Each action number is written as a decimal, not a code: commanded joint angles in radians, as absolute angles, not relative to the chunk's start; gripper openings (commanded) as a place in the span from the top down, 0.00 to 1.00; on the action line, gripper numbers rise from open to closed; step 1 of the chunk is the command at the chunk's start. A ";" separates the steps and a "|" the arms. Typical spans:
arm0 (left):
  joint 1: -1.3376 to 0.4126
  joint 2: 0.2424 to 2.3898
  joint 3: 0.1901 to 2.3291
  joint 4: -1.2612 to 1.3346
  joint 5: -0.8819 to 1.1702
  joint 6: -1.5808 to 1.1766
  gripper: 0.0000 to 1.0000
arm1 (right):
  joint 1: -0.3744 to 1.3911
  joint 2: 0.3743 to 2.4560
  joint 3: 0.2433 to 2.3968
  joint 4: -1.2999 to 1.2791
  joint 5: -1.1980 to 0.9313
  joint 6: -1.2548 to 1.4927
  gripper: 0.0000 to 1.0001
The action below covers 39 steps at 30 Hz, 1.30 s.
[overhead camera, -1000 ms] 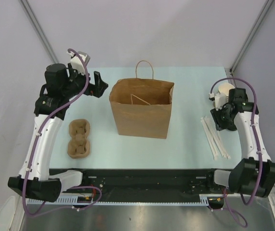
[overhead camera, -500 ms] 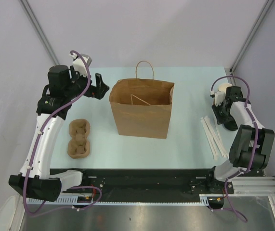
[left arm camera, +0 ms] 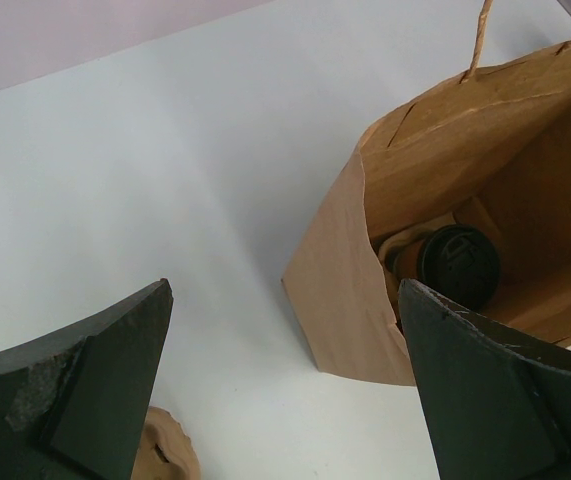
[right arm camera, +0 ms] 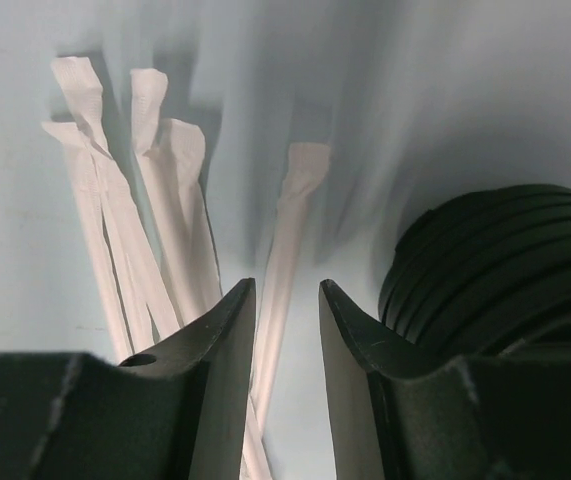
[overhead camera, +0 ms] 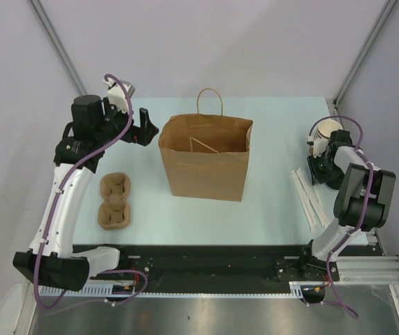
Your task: Pack the takeout coffee
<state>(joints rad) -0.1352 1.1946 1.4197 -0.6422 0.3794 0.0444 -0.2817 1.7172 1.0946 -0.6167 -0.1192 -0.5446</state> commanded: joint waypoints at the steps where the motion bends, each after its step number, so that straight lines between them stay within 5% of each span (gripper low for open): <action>1: -0.130 1.196 1.436 -0.641 0.387 0.060 0.00 | -0.288 1.744 1.097 -0.575 -0.155 -0.525 0.63; 14: -0.130 1.203 1.433 -0.652 0.377 0.072 0.00 | -0.302 1.767 1.065 -0.540 -0.170 -0.525 0.72; 22: -0.130 1.210 1.433 -0.637 0.391 0.068 0.00 | -0.301 1.694 1.046 -0.567 -0.190 -0.557 1.00; 39: -0.130 1.212 1.430 -0.612 0.414 0.083 0.00 | -0.252 1.209 1.149 -0.739 -0.195 -0.612 1.00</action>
